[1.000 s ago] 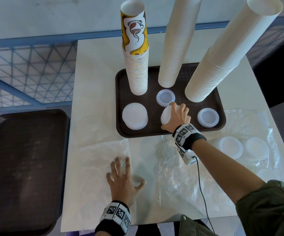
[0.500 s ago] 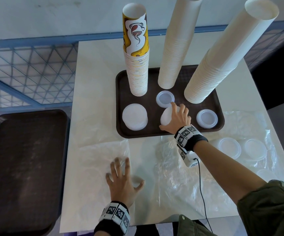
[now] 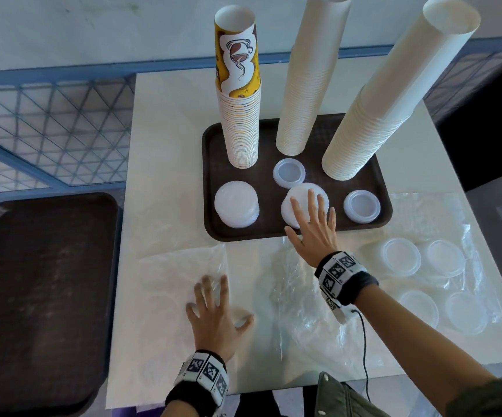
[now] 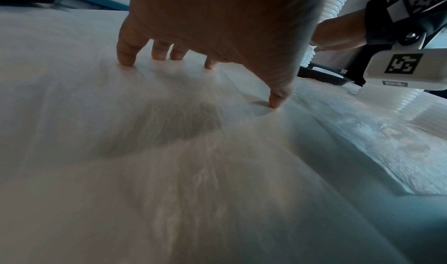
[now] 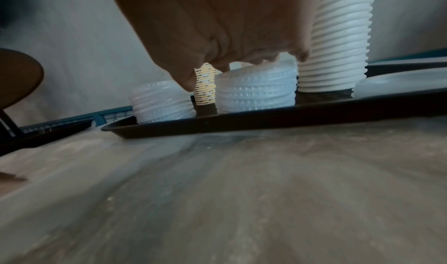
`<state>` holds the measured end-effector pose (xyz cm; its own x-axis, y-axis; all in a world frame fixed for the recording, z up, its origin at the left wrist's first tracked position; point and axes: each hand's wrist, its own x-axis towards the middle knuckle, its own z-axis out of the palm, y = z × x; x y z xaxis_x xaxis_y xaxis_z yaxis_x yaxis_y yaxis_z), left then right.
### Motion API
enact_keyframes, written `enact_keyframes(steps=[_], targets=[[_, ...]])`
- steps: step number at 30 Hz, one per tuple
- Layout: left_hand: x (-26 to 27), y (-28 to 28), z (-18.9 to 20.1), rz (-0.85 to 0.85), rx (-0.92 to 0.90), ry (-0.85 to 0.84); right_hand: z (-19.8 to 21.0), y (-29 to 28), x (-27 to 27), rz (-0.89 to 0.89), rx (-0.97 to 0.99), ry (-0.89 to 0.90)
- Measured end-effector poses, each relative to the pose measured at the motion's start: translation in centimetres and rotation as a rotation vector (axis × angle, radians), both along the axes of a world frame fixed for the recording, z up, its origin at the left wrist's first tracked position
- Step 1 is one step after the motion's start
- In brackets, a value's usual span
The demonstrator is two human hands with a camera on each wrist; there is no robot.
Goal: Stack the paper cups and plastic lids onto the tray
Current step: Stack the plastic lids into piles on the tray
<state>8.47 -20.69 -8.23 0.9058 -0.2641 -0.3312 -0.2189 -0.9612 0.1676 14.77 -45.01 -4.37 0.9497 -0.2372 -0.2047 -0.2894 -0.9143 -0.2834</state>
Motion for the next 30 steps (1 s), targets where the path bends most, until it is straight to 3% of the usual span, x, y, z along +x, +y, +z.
enact_keyframes(steps=[8,18,30], targets=[[-0.1,0.4,-0.1,-0.008,0.0,0.017,-0.7,0.6,0.2,0.051,-0.166,0.011],[0.1,0.4,0.4,-0.038,-0.007,0.047,-0.7,0.1,0.4,0.049,-0.135,0.109],[0.3,0.8,0.9,-0.056,0.001,0.087,1.5,0.6,0.7,-0.023,-0.073,0.06]])
